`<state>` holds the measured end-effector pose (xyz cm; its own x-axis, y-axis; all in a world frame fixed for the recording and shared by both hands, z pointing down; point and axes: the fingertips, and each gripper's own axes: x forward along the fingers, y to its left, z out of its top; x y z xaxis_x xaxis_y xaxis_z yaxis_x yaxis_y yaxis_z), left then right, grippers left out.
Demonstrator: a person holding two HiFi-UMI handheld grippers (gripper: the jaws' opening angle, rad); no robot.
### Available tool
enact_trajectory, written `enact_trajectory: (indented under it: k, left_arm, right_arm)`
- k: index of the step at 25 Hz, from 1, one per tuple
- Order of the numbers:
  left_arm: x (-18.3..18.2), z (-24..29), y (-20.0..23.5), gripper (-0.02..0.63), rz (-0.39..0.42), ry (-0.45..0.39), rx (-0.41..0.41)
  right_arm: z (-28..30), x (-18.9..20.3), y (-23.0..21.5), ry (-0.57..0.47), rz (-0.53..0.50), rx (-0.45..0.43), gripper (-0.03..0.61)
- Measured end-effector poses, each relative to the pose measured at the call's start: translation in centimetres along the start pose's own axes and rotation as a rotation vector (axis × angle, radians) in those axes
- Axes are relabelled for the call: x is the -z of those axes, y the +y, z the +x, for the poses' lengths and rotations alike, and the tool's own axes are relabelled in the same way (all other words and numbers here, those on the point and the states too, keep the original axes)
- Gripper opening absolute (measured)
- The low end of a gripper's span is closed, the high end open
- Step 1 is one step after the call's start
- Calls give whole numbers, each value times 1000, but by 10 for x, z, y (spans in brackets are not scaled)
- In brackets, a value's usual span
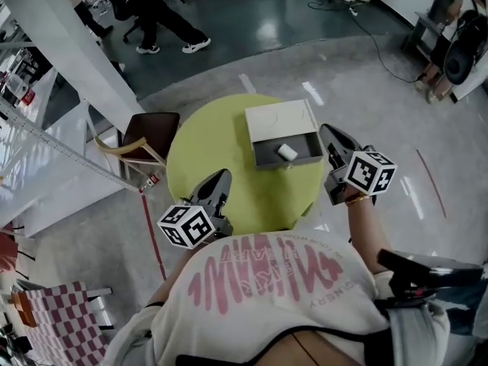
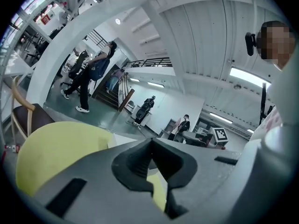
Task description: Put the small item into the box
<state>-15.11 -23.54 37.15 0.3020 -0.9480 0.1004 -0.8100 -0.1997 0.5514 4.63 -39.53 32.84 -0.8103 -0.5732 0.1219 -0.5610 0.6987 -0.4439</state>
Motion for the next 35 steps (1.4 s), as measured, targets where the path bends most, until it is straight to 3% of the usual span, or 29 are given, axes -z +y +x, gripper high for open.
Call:
enact_trajectory:
  k: [5, 9, 17, 35]
  left_arm:
    - [-3, -7, -18, 6, 104, -42, -14]
    - [9, -8, -30, 6, 141, -33, -7]
    - [31, -5, -49, 6, 105, 20, 34]
    - [42, -24, -59, 6, 99, 29, -50]
  right_arm:
    - [-44, -3, -13, -59, -86, 157, 6]
    - [-69, 15, -24, -19, -138, 238, 6]
    - [-98, 43, -33, 60, -137, 265, 6]
    - [-140, 61, -54, 125, -122, 293, 5]
